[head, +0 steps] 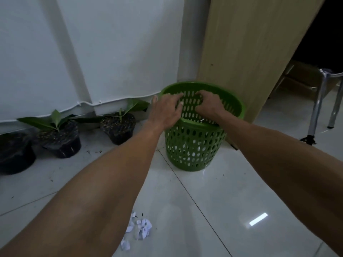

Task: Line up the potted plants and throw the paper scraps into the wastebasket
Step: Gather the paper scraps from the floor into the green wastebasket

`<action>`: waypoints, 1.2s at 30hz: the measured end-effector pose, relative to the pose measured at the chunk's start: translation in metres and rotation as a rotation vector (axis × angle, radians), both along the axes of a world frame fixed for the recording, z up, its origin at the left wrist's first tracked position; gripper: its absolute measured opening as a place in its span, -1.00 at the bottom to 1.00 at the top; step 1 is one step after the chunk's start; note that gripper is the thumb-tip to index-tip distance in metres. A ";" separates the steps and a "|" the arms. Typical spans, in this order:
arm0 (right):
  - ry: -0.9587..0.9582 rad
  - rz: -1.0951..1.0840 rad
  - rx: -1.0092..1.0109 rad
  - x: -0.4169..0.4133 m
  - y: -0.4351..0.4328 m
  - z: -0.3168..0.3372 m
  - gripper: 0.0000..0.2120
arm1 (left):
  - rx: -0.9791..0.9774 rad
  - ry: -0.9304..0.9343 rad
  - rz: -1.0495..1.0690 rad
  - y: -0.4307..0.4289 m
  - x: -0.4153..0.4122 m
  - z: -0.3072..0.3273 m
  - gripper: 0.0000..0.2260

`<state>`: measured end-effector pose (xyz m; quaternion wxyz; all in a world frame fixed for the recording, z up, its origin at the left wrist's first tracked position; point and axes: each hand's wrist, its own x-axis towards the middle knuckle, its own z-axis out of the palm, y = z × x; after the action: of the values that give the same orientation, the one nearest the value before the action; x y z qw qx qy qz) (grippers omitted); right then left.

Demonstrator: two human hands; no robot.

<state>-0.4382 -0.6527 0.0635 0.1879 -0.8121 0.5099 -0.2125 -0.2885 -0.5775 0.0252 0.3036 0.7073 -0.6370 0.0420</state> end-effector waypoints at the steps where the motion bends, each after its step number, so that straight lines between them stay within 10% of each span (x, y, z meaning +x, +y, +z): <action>1: -0.052 -0.040 -0.033 0.007 -0.001 -0.001 -0.49 | -0.011 -0.030 0.024 0.005 0.008 -0.003 -0.57; 12: -0.319 0.318 -0.514 0.132 0.068 -0.005 -0.66 | 0.237 0.007 0.354 0.167 0.136 -0.052 -0.48; 20: 0.026 0.588 -0.189 0.136 0.175 -0.175 -0.60 | 0.784 0.002 0.490 0.370 0.160 -0.124 -0.30; 27: 0.244 0.578 -0.011 0.069 0.220 -0.259 -0.21 | 0.631 0.206 0.665 0.457 0.084 -0.226 -0.14; 36: 0.148 0.696 0.031 0.075 0.270 -0.295 -0.21 | 0.566 0.085 0.474 0.397 0.038 -0.253 0.02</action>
<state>-0.3632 -0.3831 -0.2312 0.2238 -0.9475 0.2180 -0.0684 -0.2506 -0.1808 -0.2276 0.1040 0.8923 -0.4288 -0.0959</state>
